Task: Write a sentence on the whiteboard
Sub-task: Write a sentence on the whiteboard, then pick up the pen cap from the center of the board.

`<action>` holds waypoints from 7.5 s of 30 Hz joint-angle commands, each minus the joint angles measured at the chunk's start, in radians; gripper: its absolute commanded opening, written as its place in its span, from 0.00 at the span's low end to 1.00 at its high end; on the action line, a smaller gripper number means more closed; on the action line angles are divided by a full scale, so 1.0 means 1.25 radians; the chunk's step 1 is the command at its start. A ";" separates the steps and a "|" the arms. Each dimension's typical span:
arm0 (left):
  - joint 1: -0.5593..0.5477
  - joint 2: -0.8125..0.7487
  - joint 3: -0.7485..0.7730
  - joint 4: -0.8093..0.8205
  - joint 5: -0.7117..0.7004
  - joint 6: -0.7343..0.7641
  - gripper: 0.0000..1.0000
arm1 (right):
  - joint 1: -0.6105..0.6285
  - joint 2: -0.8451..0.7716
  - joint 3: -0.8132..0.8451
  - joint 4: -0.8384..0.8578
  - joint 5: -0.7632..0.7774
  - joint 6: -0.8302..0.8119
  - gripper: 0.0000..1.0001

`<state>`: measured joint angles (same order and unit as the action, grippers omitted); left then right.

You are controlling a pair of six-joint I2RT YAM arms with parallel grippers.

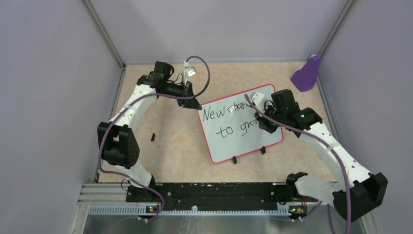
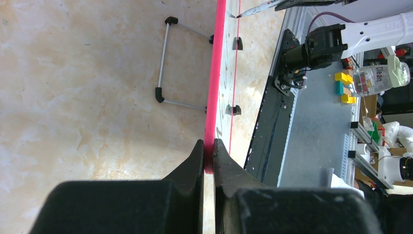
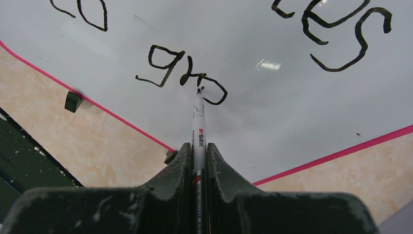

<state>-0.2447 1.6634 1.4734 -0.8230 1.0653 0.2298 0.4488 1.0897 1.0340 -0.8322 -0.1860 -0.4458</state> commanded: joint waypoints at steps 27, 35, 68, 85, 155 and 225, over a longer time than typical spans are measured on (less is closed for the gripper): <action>-0.023 0.025 0.003 -0.026 -0.025 0.015 0.00 | 0.004 0.014 0.010 -0.012 0.083 -0.034 0.00; -0.024 0.029 0.006 -0.026 -0.024 0.016 0.00 | 0.005 -0.006 0.049 -0.036 0.054 -0.038 0.00; -0.025 0.022 0.006 -0.029 -0.031 0.017 0.00 | -0.061 0.021 0.009 0.033 0.032 -0.028 0.00; -0.026 0.025 0.005 -0.029 -0.030 0.017 0.00 | -0.062 0.004 0.007 0.037 0.097 -0.027 0.00; -0.026 0.022 0.014 -0.033 -0.034 0.020 0.00 | -0.062 -0.043 0.091 -0.013 0.071 -0.014 0.00; 0.285 -0.100 0.097 -0.044 -0.064 -0.001 0.88 | -0.062 -0.030 0.244 -0.006 -0.380 0.135 0.00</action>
<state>-0.0242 1.6360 1.5646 -0.8341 1.0687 0.1638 0.3767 1.0378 1.3113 -0.8986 -0.5224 -0.3325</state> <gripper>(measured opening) 0.887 0.105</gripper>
